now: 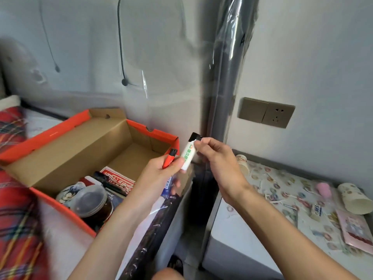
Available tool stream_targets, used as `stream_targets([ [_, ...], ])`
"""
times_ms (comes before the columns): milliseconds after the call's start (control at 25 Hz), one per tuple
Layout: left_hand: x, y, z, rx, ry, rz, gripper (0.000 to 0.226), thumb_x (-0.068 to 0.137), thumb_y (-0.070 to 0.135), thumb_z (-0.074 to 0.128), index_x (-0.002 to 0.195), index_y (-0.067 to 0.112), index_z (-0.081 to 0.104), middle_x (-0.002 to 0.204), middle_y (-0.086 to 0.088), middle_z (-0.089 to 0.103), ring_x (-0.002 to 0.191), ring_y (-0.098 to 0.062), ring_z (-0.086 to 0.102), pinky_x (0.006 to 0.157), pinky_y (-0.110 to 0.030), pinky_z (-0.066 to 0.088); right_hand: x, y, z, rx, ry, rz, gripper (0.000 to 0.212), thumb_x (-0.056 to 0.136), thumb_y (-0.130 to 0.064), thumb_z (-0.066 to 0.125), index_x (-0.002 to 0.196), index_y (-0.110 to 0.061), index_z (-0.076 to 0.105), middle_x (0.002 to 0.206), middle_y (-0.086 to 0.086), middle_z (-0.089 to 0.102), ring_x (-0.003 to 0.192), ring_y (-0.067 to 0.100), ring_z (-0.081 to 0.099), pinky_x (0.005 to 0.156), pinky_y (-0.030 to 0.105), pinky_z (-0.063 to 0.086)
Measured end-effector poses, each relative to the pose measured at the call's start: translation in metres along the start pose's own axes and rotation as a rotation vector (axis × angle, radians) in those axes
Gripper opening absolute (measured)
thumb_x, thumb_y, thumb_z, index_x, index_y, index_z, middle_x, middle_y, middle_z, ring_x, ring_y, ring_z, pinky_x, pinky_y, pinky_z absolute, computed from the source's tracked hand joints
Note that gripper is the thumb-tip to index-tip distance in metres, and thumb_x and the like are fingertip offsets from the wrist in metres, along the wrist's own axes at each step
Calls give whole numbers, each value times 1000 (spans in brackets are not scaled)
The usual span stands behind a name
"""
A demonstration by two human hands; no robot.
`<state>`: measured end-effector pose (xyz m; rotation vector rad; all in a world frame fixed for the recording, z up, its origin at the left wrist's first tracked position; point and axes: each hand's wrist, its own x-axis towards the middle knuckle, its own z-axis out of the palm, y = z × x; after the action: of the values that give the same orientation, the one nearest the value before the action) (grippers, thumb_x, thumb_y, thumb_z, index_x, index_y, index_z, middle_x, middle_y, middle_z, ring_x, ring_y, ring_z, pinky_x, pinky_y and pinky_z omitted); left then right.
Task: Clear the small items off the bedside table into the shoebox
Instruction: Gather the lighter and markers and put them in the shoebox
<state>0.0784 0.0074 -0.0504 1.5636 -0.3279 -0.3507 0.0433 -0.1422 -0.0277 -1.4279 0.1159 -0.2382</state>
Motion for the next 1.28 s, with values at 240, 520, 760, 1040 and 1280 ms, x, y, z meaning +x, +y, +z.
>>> stream_targets([
  [240, 10, -14, -66, 61, 163, 30, 26, 96, 29, 61, 74, 17, 65, 51, 2, 56, 37, -15, 46, 38, -19, 33, 26, 19, 67, -25, -188, 40, 18, 99, -11, 53, 96, 4, 62, 72, 15, 64, 55, 11, 62, 53, 15, 47],
  [520, 24, -51, -191, 169, 643, 132, 19, 100, 8, 49, 97, 15, 67, 76, -9, 58, 49, -22, 50, 42, -26, 40, 122, 56, 135, -456, -449, 287, 11, 104, -16, 42, 107, -8, 49, 75, 8, 57, 48, 14, 59, 43, 20, 50],
  [760, 35, -69, -222, 115, 693, 160, 27, 102, 4, 44, 102, 24, 62, 97, -6, 62, 48, -15, 57, 40, -28, 46, 183, 127, 197, -1062, -761, 336, 26, 97, -8, 55, 118, 6, 60, 75, 7, 58, 50, 11, 58, 44, 18, 49],
  [1040, 34, -76, -224, -21, 690, 142, 22, 103, 9, 46, 111, 28, 54, 97, -11, 72, 51, -17, 55, 41, -28, 46, 200, 163, 227, -1095, -672, 377, 13, 90, -10, 68, 92, 1, 60, 84, 18, 60, 59, 26, 55, 79, 45, 55],
  [1280, 33, -76, -224, -5, 670, 68, 17, 103, 19, 49, 97, 13, 63, 89, -12, 74, 50, -21, 60, 44, -28, 51, 203, 167, 227, -1064, -628, 394, 34, 86, -11, 73, 110, 11, 64, 99, 24, 67, 71, 32, 65, 76, 45, 59],
])
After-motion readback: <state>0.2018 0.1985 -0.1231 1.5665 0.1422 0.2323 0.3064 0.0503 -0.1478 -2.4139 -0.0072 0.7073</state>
